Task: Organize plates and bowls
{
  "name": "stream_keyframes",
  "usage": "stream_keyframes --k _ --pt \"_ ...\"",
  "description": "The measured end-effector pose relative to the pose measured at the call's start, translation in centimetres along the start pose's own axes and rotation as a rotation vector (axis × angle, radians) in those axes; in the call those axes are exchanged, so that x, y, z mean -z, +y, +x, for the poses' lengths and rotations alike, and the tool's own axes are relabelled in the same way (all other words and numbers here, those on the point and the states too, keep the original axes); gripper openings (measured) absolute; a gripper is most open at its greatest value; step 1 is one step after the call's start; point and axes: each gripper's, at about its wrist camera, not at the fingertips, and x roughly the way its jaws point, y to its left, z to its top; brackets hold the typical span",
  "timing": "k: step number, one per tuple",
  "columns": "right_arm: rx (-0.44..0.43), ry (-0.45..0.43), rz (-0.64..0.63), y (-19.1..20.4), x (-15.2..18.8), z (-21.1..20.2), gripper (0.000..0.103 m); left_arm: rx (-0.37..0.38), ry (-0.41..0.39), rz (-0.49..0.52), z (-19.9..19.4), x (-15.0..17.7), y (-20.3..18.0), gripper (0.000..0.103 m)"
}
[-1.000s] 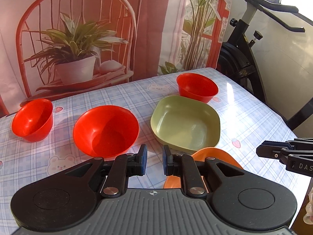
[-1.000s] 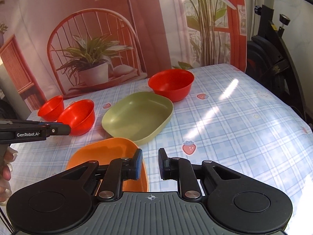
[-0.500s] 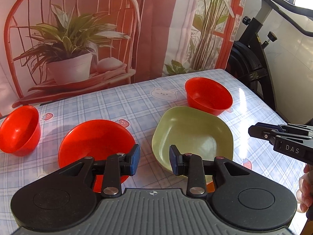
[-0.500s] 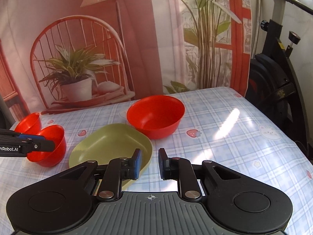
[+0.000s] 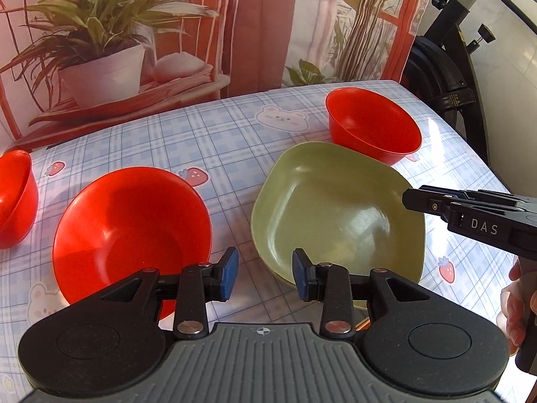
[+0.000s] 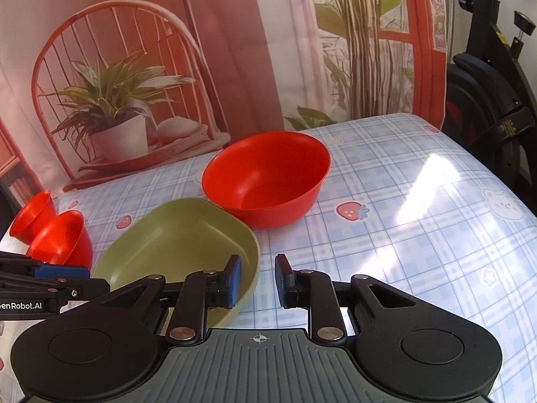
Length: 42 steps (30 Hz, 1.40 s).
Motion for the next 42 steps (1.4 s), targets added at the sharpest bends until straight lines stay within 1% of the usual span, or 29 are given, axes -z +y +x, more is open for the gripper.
stream_keyframes --k 3,4,5,6,7,9,18,24,33,38,42 --pt "0.006 0.009 0.005 0.1 0.1 0.3 0.018 0.005 0.011 -0.020 0.7 0.0 -0.1 0.036" --pt "0.007 0.008 0.005 0.1 0.1 0.3 0.013 0.011 0.007 -0.020 0.7 0.1 -0.1 0.036" --pt "0.007 0.007 0.005 0.2 0.2 0.2 0.010 0.013 0.001 -0.018 0.6 0.2 -0.1 0.032" --pt "0.006 0.006 0.007 0.2 0.2 0.2 0.010 0.015 -0.004 -0.015 0.6 0.2 -0.2 0.021" --pt "0.002 0.005 0.008 0.1 0.1 0.2 0.007 0.017 -0.011 -0.014 0.5 0.2 -0.2 0.020" --pt "0.007 -0.001 0.011 0.2 0.0 0.0 0.006 0.012 -0.016 -0.014 0.4 0.1 -0.3 0.019" --pt "-0.009 -0.024 0.058 0.3 -1.3 -2.3 0.006 0.014 -0.066 0.001 -2.2 -0.7 -0.5 0.018" --pt "-0.017 -0.049 0.054 1.2 -1.6 -4.7 0.006 0.012 -0.097 0.007 -4.5 -0.5 -0.7 0.018" --pt "-0.048 -0.109 0.055 2.8 -1.3 -8.9 0.006 0.013 -0.178 0.007 -8.5 0.2 -0.5 0.018" --pt "-0.067 -0.133 0.063 3.5 -0.6 -11.3 0.006 0.031 -0.218 -0.007 -10.9 0.8 -0.2 0.018" --pt "-0.083 -0.128 0.073 4.0 0.8 -12.9 0.006 0.031 -0.217 0.000 -11.8 1.8 0.1 0.018"
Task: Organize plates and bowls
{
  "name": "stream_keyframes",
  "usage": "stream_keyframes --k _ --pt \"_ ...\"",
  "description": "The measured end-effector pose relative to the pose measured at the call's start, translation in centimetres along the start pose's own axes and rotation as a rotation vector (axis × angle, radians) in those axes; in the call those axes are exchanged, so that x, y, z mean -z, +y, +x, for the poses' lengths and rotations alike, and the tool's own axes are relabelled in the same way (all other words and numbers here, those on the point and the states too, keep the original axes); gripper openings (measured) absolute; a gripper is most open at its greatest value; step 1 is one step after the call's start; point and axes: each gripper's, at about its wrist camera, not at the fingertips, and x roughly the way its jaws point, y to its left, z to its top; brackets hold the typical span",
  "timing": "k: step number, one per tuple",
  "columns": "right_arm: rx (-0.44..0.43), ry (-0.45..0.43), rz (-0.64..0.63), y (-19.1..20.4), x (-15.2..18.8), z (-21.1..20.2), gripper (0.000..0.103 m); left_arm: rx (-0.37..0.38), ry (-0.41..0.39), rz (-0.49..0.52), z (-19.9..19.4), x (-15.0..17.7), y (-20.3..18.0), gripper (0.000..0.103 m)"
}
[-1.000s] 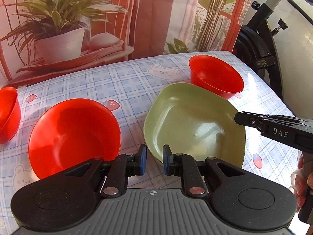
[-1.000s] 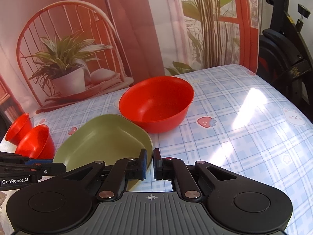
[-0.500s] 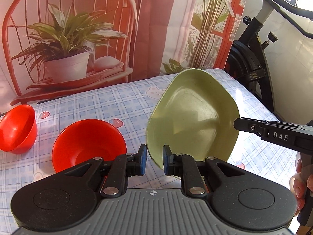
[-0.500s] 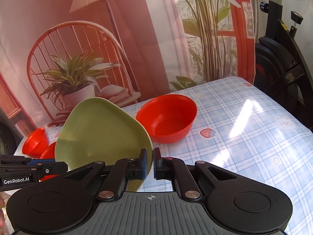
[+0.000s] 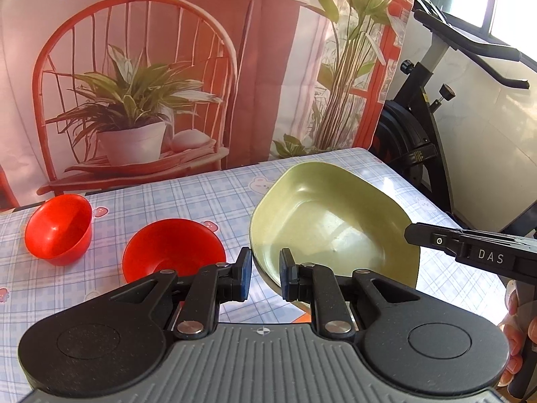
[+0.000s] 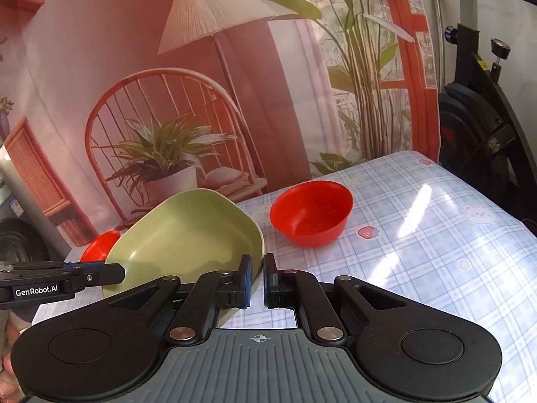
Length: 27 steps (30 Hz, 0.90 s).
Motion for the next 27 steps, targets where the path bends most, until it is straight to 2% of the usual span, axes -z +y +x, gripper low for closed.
stream_keyframes --k 7,15,27 --pt "-0.005 0.045 0.032 0.3 4.3 -2.6 0.008 0.026 0.036 -0.003 -0.8 2.6 0.4 0.018" --pt "0.015 0.117 0.067 0.1 8.6 -3.6 0.008 0.014 0.083 0.040 0.0 5.5 -0.2 0.018" --pt "0.054 0.173 0.015 0.8 10.6 -2.7 0.008 -0.032 0.101 0.082 1.1 7.0 -0.6 0.018"
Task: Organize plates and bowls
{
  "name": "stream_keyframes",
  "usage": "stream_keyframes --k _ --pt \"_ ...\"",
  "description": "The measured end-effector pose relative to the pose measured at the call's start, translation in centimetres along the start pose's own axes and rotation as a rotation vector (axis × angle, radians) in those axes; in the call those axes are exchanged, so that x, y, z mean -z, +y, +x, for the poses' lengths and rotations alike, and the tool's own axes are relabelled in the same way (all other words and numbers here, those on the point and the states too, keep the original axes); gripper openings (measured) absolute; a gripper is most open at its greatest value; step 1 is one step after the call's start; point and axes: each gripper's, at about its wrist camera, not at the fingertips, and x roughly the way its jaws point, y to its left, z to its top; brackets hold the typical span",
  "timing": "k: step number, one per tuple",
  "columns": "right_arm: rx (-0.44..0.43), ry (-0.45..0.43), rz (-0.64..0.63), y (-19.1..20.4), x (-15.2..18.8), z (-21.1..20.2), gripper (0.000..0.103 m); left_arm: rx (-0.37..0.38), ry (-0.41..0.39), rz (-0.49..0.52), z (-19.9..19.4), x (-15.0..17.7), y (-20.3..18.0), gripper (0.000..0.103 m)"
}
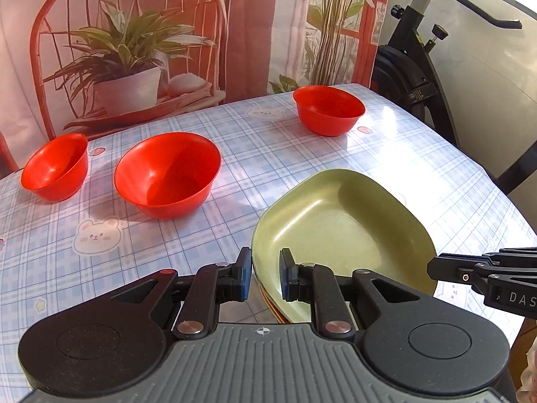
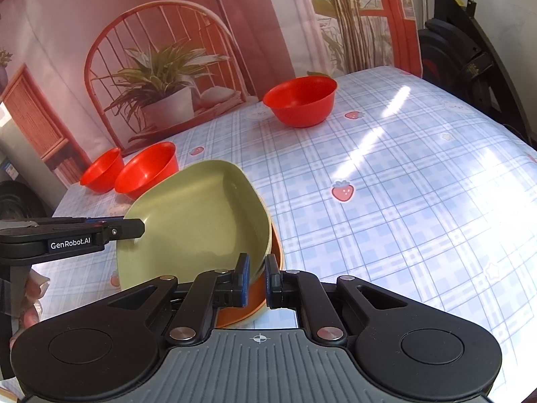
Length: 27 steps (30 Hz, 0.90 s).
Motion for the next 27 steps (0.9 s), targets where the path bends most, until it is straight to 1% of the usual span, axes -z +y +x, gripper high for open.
stream_keyframes --k 11,15,17,18,23,27 --pt "0.000 0.025 0.001 -0.2 0.3 -0.2 0.009 0.005 0.012 0.013 0.2 0.2 -0.3 0.018" --pt "0.007 0.029 0.005 -0.4 0.5 -0.2 0.014 0.001 0.015 0.008 0.4 0.2 -0.1 0.018" --pt "0.011 0.019 0.005 -0.5 0.4 -0.4 0.020 0.000 0.008 0.004 0.2 0.2 0.0 0.018" --pt "0.014 0.015 0.001 -0.5 0.2 -0.5 0.021 0.000 0.005 0.002 0.1 0.2 0.0 0.018" --pt "0.033 -0.014 -0.004 -1.1 -0.8 -0.5 0.022 0.001 -0.011 -0.032 -0.5 0.3 0.4 0.018" --pt "0.033 -0.012 -0.005 -1.4 -1.2 0.0 0.022 -0.003 -0.021 -0.070 -0.9 0.5 0.7 0.018"
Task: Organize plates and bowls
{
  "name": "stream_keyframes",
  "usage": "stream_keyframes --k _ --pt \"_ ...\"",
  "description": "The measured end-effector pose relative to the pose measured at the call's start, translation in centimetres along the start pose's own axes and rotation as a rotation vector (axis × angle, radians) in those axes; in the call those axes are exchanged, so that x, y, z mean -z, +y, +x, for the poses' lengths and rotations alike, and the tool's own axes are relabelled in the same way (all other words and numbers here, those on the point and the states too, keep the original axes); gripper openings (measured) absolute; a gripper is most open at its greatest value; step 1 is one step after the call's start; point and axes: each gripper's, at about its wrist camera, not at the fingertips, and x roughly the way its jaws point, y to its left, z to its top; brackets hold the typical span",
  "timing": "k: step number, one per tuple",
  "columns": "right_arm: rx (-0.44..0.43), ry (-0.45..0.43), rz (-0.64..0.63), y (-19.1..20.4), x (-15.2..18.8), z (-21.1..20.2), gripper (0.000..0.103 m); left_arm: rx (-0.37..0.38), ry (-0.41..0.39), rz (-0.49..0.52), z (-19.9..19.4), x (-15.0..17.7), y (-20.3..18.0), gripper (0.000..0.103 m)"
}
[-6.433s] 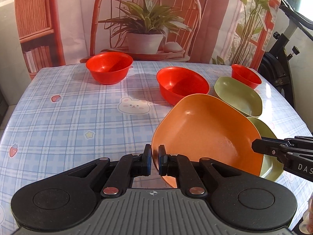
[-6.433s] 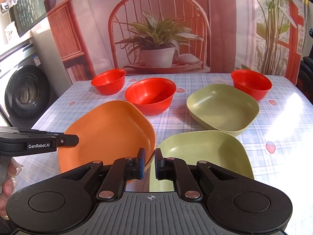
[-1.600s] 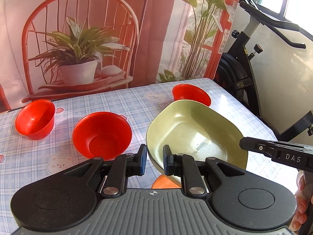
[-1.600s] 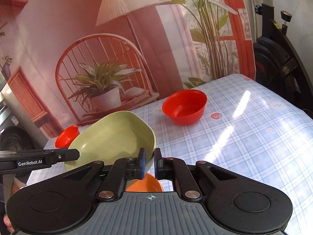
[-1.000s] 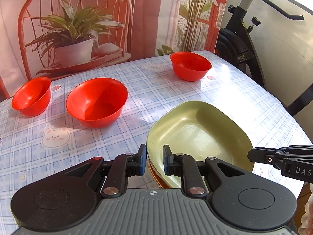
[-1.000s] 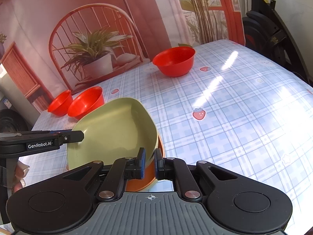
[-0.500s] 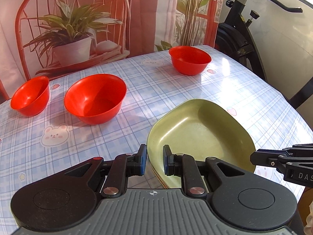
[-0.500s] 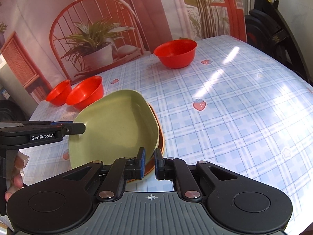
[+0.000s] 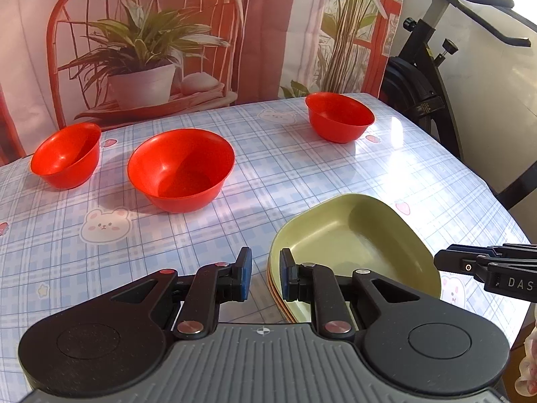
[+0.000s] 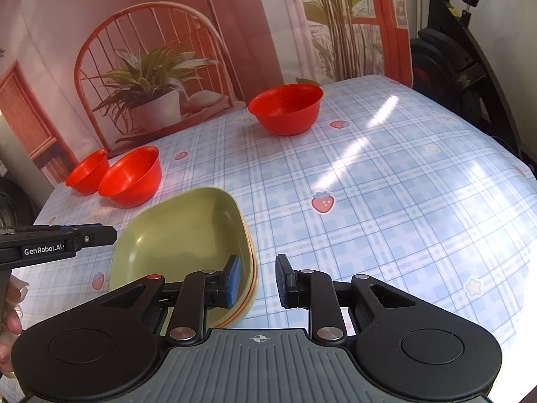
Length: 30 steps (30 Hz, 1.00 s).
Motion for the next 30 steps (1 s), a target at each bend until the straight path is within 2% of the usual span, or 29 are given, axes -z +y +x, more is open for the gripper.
stream_keyframes --k 5,11,17,22,25,30 --pt "-0.020 -0.040 -0.012 -0.2 -1.0 -0.6 0.022 0.021 -0.028 -0.024 -1.1 -0.5 0.4 0.018" --pt "-0.008 -0.121 -0.064 -1.2 -4.2 -2.0 0.022 0.041 -0.098 -0.020 -3.1 -3.4 0.3 0.019" --pt "0.039 -0.181 -0.156 -2.1 -7.4 -2.4 0.023 0.068 -0.145 -0.002 -3.7 -6.6 -0.4 0.026" --pt "0.069 -0.212 -0.178 -3.3 -10.1 -0.7 0.025 0.037 -0.157 0.036 -2.0 -9.0 -2.0 0.032" --pt "0.054 -0.216 -0.150 -4.5 -11.7 1.6 0.025 0.030 -0.168 0.036 0.1 -10.2 -2.7 0.036" --pt "0.037 -0.209 -0.103 -6.3 -13.6 5.8 0.028 0.015 -0.152 0.025 4.2 -12.3 -3.9 0.037"
